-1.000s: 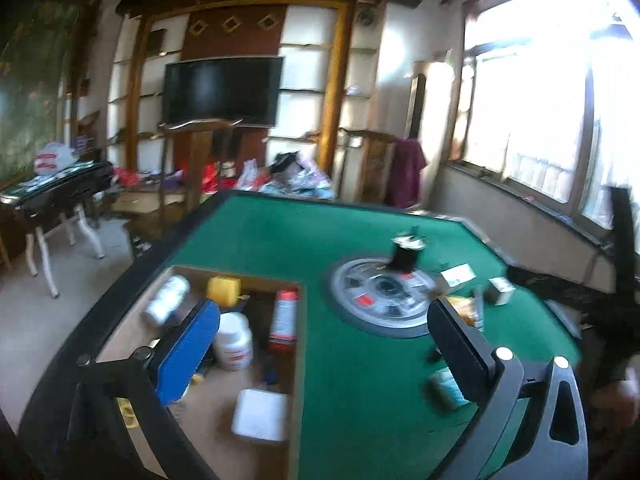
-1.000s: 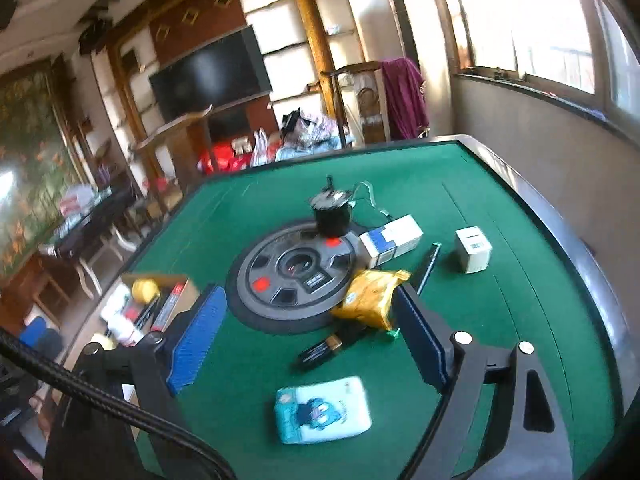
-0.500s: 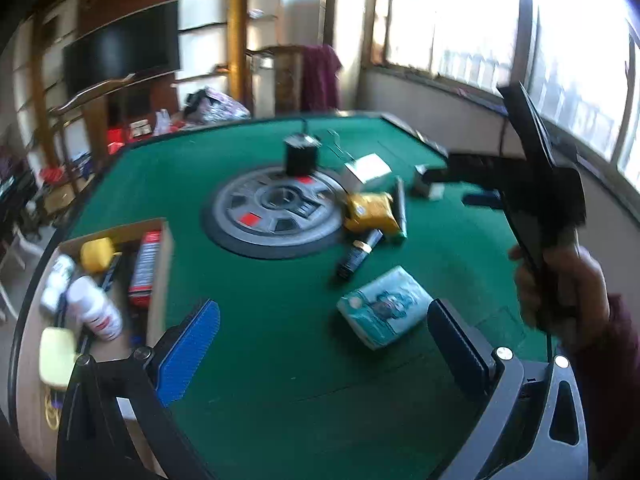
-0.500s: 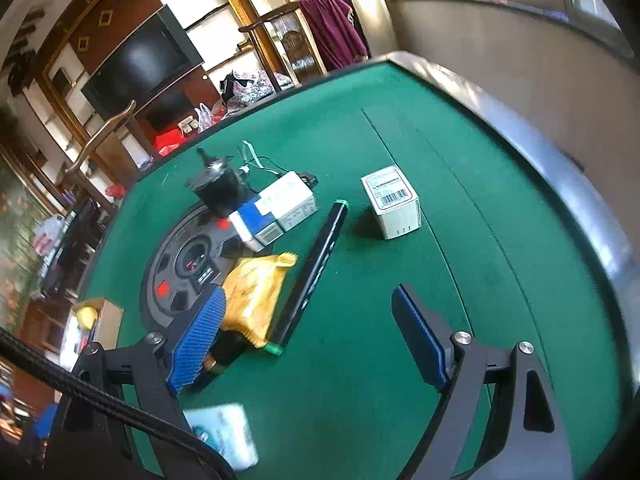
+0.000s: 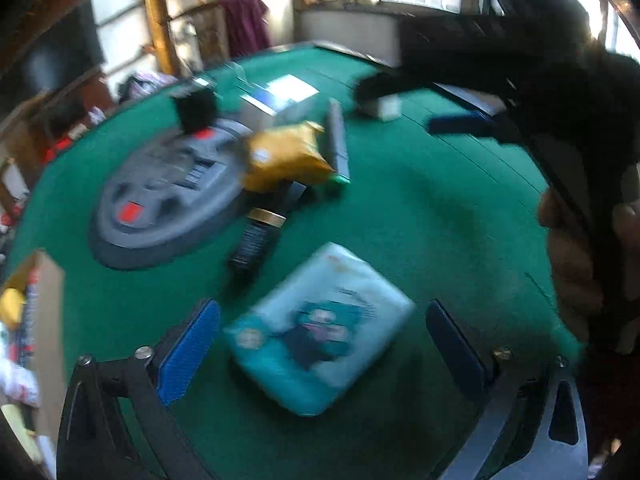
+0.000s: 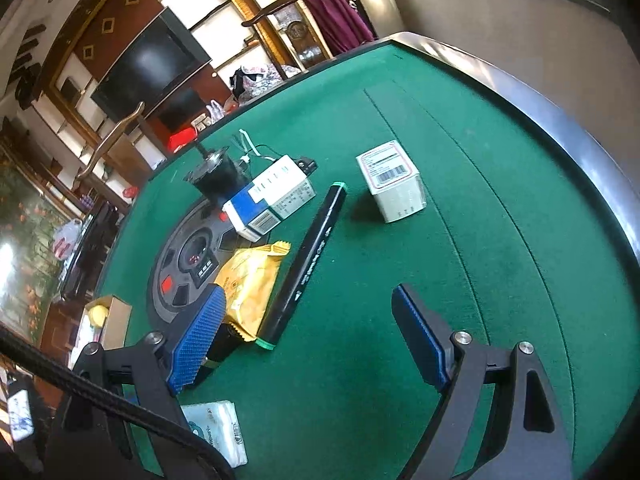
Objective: Organize objects
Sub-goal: 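Move both grippers from the tray back toward the table items, then grasp the blue-and-white tissue pack with the left gripper and lift it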
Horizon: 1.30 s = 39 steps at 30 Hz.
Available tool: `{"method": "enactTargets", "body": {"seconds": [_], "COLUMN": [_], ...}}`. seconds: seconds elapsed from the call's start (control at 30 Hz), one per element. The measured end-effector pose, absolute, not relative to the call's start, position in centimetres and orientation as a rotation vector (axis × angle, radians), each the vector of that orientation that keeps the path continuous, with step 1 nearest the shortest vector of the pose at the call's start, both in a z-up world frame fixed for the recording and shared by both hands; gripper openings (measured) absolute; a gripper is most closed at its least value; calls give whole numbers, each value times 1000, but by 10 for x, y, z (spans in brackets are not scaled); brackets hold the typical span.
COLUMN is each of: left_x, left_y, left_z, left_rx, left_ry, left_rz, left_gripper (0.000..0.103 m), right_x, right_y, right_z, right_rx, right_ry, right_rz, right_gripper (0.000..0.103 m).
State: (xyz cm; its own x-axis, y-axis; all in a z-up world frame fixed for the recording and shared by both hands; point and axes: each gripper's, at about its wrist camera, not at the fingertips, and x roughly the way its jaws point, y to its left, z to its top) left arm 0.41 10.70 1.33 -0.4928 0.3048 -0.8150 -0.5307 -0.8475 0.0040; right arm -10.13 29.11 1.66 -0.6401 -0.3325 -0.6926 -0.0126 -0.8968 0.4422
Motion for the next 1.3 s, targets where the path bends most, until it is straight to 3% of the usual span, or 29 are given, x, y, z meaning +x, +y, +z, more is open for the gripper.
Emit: {"method": "enactTargets", "body": {"seconds": [0.03, 0.07, 0.1, 0.57, 0.67, 0.8, 0.83, 0.87, 0.9, 1.3], "left_x": [7, 12, 19, 26, 25, 25, 24, 24, 23, 31], "left_y": [111, 114, 117, 143, 141, 141, 141, 140, 137, 81], "left_z": [13, 12, 14, 12, 10, 8, 8, 8, 9, 36], "left_rx": [-1210, -1223, -1210, -1195, -1196, -1194, -1195, -1193, -1189, -1148], "left_ry": [340, 322, 327, 348, 324, 312, 310, 307, 298, 109], "left_rz": [2307, 2267, 2261, 2345, 2363, 2374, 2375, 2385, 2390, 2489], "left_gripper": [82, 64, 59, 62, 69, 70, 69, 60, 43, 41], "right_x": [-101, -101, -101, -98, -98, -94, -93, -92, -90, -86], "right_y": [289, 288, 286, 273, 276, 275, 274, 273, 272, 259], "right_z": [17, 17, 17, 12, 13, 20, 21, 23, 26, 28], "right_rx": [1231, 1232, 1235, 1277, 1277, 1264, 1263, 1258, 1245, 1224], "right_ry": [-607, -595, -587, -509, -508, -430, -402, -378, -354, -192], "right_rz": [-2621, -2622, -2619, -2639, -2662, -2736, -2755, -2773, -2796, -2862], "right_gripper": [85, 85, 85, 85, 85, 85, 85, 85, 85, 85]}}
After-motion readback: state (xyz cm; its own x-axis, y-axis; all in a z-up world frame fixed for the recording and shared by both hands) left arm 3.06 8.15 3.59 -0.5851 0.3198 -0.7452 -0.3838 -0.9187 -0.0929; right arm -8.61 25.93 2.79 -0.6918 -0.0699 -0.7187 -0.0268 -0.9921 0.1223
